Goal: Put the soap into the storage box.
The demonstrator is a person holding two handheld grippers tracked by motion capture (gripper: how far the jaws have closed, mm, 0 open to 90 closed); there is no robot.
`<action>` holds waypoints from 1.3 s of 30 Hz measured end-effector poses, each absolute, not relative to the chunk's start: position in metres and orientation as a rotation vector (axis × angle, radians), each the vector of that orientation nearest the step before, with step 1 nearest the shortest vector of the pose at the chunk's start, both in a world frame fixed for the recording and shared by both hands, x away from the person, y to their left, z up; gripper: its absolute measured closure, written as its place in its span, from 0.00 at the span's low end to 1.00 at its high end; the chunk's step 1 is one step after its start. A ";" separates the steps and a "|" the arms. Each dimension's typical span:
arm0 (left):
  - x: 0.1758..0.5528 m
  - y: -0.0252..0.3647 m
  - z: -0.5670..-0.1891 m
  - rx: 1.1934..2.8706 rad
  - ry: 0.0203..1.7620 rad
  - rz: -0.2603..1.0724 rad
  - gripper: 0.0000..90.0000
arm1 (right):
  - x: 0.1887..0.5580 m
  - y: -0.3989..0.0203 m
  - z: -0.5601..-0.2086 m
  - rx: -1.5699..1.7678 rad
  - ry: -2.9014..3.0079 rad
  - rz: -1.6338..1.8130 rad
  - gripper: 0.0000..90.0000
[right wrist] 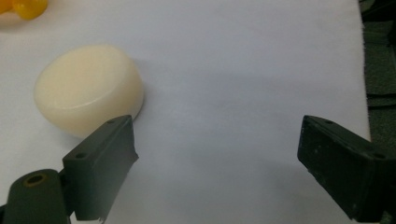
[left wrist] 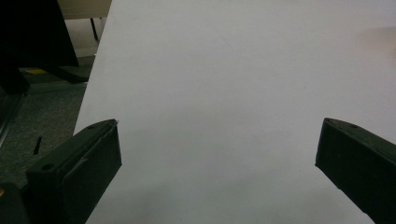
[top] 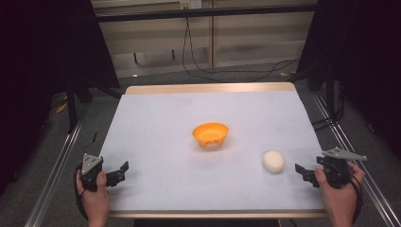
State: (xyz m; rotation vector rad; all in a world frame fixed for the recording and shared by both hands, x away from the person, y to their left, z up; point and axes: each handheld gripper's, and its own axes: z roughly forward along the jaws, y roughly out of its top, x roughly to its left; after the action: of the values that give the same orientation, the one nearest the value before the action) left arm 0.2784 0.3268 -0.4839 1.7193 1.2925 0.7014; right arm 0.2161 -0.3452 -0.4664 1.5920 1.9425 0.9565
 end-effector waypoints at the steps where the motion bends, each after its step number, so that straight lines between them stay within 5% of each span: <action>1: 0.278 0.327 -0.484 1.719 1.292 0.702 0.00 | 0.217 -0.344 -0.465 1.592 1.961 0.955 0.13; 39: 0.279 0.328 -0.484 1.724 1.292 0.699 0.00 | 0.238 -0.309 -0.456 1.552 2.164 1.001 0.06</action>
State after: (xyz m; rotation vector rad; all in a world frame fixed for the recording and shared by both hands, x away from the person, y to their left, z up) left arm 0.2789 0.3279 -0.4837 1.7241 1.2916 0.6990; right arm 0.2383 -0.3094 -0.4564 1.5516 2.1643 1.0011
